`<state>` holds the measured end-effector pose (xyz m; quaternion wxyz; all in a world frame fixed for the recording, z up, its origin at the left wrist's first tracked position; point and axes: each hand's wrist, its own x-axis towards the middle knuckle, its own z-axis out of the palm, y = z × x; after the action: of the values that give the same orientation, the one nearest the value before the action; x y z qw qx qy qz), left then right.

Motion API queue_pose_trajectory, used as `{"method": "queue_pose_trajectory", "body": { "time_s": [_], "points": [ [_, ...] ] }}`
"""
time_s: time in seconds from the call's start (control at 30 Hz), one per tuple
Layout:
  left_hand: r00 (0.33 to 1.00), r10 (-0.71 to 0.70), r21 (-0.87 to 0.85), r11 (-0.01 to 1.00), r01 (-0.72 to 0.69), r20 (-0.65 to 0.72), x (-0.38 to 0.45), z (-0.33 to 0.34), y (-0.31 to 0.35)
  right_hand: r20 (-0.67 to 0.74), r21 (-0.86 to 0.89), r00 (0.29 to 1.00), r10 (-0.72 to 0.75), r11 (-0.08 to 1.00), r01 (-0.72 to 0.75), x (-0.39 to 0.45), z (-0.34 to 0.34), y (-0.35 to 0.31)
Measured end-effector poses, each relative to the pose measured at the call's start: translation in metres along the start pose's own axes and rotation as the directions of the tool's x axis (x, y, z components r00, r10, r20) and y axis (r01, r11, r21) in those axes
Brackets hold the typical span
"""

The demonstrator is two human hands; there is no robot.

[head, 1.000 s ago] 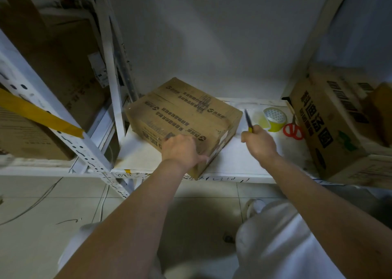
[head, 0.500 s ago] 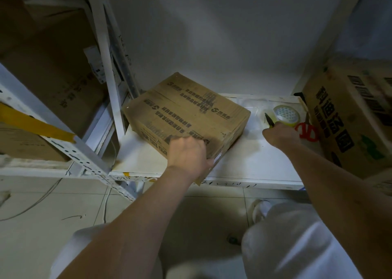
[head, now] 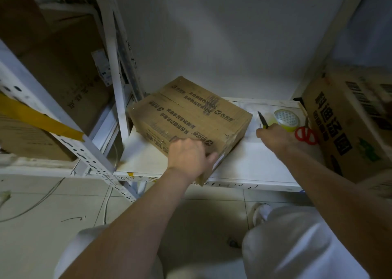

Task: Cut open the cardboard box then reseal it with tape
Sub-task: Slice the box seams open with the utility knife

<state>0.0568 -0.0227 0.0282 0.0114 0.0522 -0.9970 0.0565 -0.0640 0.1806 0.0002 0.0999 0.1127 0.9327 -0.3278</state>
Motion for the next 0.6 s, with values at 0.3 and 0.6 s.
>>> {"method": "queue_pose_trajectory", "body": {
  "time_s": [0.3,0.6],
  "points": [
    [0.874,-0.482,-0.495,0.775,0.393,-0.06,0.047,0.008,-0.115,0.23,0.35,0.959,-0.163,0.934,0.075,-0.086,0.039,-0.049],
    [0.851,-0.445,-0.586,0.623,0.518,0.28,0.097,0.017,-0.176,0.381,0.129,0.9,-0.213,0.976,0.176,-0.121,0.058,-0.047]
  ]
}}
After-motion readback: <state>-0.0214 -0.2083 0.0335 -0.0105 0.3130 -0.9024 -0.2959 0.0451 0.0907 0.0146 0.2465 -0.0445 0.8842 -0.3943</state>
